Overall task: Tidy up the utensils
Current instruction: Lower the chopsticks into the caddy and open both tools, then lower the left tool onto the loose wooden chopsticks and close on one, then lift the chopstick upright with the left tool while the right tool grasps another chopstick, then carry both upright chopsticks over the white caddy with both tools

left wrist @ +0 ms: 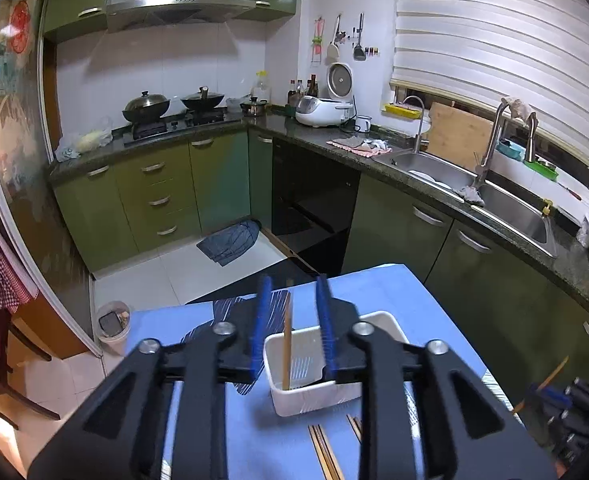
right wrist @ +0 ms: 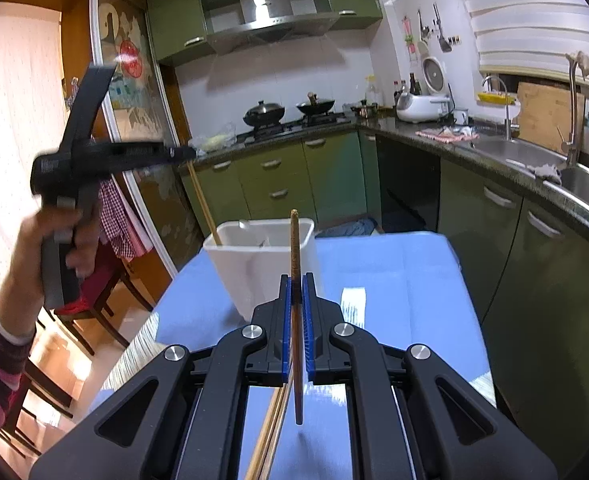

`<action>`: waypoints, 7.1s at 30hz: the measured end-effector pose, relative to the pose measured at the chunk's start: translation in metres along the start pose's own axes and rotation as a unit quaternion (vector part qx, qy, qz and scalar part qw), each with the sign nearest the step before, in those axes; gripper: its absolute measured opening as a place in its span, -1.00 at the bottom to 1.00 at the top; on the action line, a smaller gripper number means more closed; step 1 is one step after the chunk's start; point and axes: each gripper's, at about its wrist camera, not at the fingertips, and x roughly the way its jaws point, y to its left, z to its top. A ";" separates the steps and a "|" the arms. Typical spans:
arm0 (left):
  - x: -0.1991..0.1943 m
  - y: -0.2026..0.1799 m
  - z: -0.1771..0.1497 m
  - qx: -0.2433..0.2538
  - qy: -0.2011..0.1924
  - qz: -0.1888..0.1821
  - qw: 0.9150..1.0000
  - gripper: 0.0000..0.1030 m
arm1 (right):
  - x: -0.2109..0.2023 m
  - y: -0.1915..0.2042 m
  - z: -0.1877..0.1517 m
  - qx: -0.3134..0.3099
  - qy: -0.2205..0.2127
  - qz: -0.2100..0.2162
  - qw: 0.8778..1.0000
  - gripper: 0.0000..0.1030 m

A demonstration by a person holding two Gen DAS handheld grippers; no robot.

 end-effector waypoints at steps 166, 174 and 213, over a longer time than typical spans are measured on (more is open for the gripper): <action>-0.073 0.012 -0.153 0.005 0.044 0.008 0.999 -0.88 | 0.126 0.014 -0.058 -0.013 0.205 -0.010 0.979 -0.89; -0.079 0.010 -0.150 0.009 0.038 0.010 0.999 -0.88 | 0.068 0.014 -0.043 -0.005 0.148 0.007 0.989 -0.89; -0.044 -0.023 0.022 0.023 -0.069 0.020 0.997 -0.88 | 0.002 0.023 0.109 -0.050 0.036 0.007 0.998 -0.89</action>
